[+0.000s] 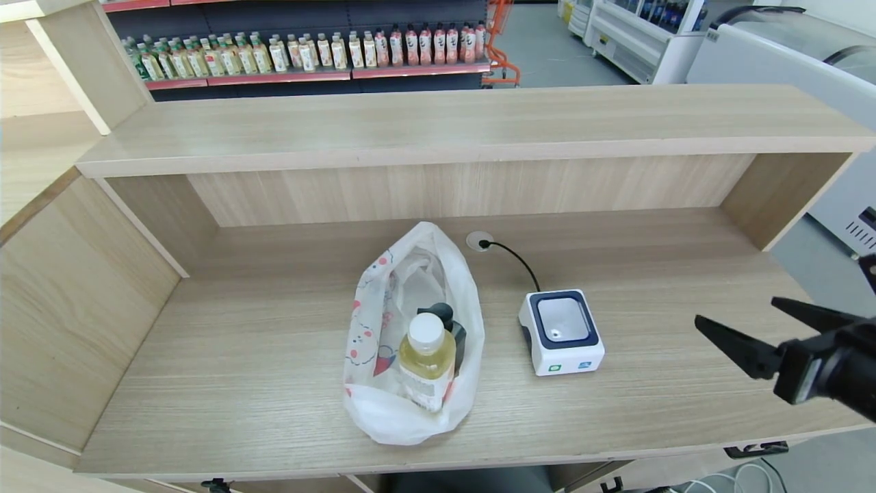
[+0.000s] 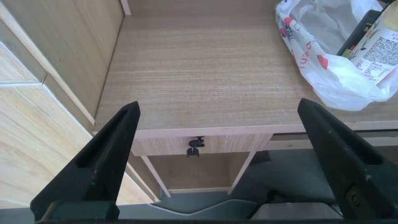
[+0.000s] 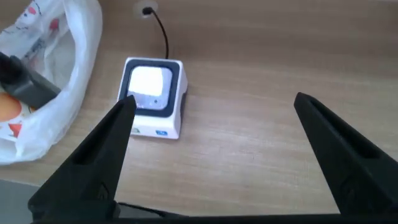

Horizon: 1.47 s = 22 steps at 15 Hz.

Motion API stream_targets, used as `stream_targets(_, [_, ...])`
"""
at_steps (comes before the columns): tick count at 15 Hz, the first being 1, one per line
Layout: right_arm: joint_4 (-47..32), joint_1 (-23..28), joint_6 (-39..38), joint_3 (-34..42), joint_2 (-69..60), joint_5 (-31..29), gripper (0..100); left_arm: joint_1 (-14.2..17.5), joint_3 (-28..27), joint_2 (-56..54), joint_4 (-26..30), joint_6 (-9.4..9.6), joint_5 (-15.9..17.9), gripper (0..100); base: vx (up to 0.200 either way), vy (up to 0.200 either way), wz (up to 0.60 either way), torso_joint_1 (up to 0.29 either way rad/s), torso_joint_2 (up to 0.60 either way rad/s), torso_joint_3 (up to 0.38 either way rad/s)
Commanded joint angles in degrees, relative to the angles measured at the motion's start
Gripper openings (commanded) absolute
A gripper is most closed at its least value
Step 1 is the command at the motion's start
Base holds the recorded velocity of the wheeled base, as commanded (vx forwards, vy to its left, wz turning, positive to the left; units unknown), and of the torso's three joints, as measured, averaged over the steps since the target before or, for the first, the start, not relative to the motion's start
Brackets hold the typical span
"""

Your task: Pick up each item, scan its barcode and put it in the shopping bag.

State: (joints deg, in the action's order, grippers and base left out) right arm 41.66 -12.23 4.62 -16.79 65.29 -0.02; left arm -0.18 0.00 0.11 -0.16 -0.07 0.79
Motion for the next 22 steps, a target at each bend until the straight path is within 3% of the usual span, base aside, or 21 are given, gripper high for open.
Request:
stream_targets(1, [-0.2,1.9,-0.1,5.8,-6.0,0.3,100,0.0,0.0,0.0,0.0,-0.01,0.0,100,0.0,0.0,0.0,0.0,0.0,0.0])
stream_targets(4, [0.0,6.8,-0.8,11.8,-9.9,2.4,100,0.0,0.0,0.0,0.0,-0.01,0.0,100,0.0,0.0,0.0,0.0,0.0,0.0])
stream_targets(6, [-0.4,7.2,-0.8,16.3,-14.9,4.6,100,0.0,0.0,0.0,0.0,-0.01,0.0,100,0.0,0.0,0.0,0.0,0.0,0.0])
stream_targets(11, [-3.9,7.2,-1.0,16.8,-18.6,4.4,100,0.0,0.0,0.0,0.0,-0.01,0.0,100,0.0,0.0,0.0,0.0,0.0,0.0])
stream_targets(22, [-44.6,7.6,-0.8,15.1,-55.8,3.5,100,0.0,0.0,0.0,0.0,-0.01,0.0,100,0.0,0.0,0.0,0.0,0.0,0.0])
